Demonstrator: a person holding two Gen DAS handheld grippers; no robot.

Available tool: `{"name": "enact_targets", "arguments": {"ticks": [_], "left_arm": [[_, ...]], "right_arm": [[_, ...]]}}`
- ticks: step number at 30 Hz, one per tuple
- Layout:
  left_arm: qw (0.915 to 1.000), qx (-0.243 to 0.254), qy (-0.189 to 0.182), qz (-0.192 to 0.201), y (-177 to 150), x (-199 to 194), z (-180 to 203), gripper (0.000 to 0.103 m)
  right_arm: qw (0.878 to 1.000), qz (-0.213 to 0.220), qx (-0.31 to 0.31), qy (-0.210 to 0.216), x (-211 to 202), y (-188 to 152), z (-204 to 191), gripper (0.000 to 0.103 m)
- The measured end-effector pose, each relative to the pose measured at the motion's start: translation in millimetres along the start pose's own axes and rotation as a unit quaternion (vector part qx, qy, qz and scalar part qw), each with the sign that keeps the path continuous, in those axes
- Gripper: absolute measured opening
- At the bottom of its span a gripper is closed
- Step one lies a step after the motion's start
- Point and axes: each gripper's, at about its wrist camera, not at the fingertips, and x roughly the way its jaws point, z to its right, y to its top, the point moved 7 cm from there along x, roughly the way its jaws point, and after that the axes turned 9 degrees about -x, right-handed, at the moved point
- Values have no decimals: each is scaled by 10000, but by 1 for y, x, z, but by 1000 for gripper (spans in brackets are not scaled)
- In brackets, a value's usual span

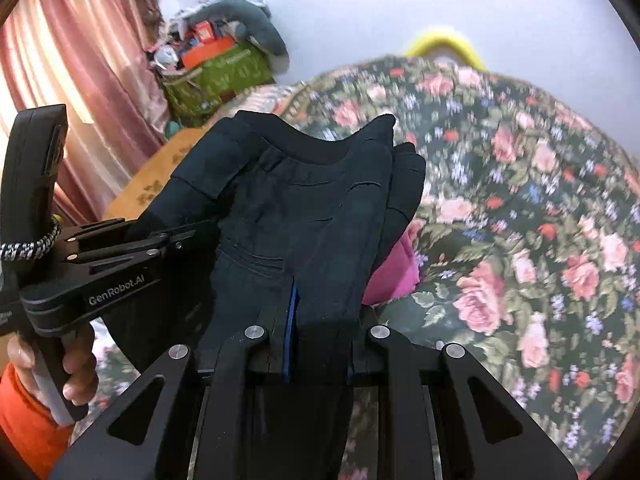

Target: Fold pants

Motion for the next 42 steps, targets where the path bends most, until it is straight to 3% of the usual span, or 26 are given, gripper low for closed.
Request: {"name": "enact_targets", "arguments": {"ticks": [4, 6, 9, 12, 16, 23, 29, 33, 37, 42], "left_arm": [[9990, -115, 63, -437, -16, 47, -14, 25], [9980, -153, 144, -599, -25, 61, -20, 34], [9975, -410, 186, -549, -31, 58, -27, 50], [9973, -491, 246, -485, -33, 49, -31, 53], [9974, -173, 574, -389, -40, 25, -29, 53], [9965, 369, 687, 299, -40, -69, -6, 53], [9904, 462, 292, 1266, -45, -191, 26, 53], [9804, 465, 45, 1914, -59, -275, 44, 53], [9633, 503, -83, 2636, -86, -360, 56, 53], [9460, 546, -72, 3195, -123, -427, 60, 53]], "right_arm": [[9993, -265, -179, -189, 24, -12, 4, 18], [9988, -367, -219, -231, 30, -19, 7, 20], [9992, -310, -155, -195, 25, -23, 10, 25], [9995, -286, -57, -154, 15, -30, 9, 28], [9993, -232, -152, -245, -6, -36, 8, 28], [9971, 544, -411, -344, -88, -29, -14, 28], [9851, 1528, -675, -403, -189, -22, -55, 28], [9711, 2205, -792, -449, -257, -29, -84, 28], [9573, 2734, -825, -456, -311, -44, -110, 28], [9388, 3254, -934, -642, -364, -67, -143, 28]]}}
